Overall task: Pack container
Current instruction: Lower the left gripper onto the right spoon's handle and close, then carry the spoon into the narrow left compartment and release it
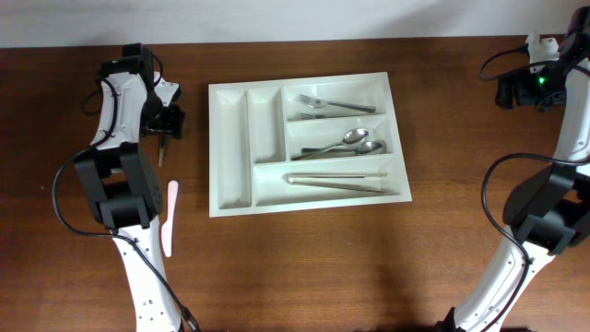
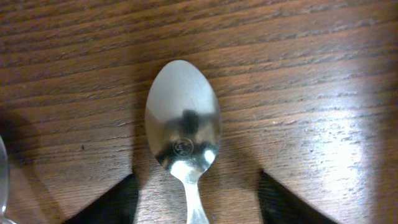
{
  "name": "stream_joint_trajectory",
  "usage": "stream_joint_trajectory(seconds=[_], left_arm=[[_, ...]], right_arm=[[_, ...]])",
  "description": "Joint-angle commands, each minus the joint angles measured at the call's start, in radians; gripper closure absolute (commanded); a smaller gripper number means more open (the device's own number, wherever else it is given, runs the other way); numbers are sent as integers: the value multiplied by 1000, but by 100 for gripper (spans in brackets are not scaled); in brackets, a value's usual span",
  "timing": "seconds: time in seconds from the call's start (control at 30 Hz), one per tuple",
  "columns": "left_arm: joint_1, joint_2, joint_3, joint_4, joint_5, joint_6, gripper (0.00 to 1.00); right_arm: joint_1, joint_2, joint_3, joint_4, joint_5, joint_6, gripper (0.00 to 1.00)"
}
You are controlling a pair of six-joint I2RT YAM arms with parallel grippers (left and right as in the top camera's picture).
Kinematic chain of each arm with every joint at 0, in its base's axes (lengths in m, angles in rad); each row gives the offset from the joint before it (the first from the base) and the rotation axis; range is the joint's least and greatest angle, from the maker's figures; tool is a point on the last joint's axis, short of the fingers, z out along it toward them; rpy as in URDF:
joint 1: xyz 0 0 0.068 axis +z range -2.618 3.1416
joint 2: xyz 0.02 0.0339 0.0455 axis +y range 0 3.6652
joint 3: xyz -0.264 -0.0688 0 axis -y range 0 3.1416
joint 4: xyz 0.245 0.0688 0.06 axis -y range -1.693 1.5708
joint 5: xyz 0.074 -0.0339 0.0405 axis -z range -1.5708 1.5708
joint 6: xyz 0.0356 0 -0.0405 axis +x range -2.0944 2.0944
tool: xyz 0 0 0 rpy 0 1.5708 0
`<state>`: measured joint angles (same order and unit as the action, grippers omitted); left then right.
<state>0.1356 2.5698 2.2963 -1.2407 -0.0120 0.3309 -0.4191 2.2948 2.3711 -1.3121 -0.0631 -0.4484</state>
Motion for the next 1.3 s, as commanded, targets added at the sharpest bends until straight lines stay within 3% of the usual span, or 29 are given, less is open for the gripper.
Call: stream_joint_trajectory(seconds=[0.0,0.17,0.37,0.63,0.93,1.0,1.13,1.27], left_arm=[[1,19,-5,-1,-10,-4,49],[1,19,-5,-1,-11,-4,75],[0,19,-5,0,-11,-4,98],[0,18,38,-11,-10,-34,98],[-12,18,330,-166,8,-84,98],[-21,18,387,-214,56,-87,98],[-62,18,467,-321,192,-212,98],[-106,18,470,-391,298,-220,98]], right_arm=[[0,7,-6,0,-12,-4,1],[0,7,-6,0,-12,-4,1],[1,7,-6,0,-12,-4,1],[0,7,-6,0,-12,-4,1],[0,7,-6,0,-12,-4,1],[0,7,-6,0,-13,-4,1],[0,7,-6,0,-12,-4,1],[0,7,-6,0,-12,-4,1]])
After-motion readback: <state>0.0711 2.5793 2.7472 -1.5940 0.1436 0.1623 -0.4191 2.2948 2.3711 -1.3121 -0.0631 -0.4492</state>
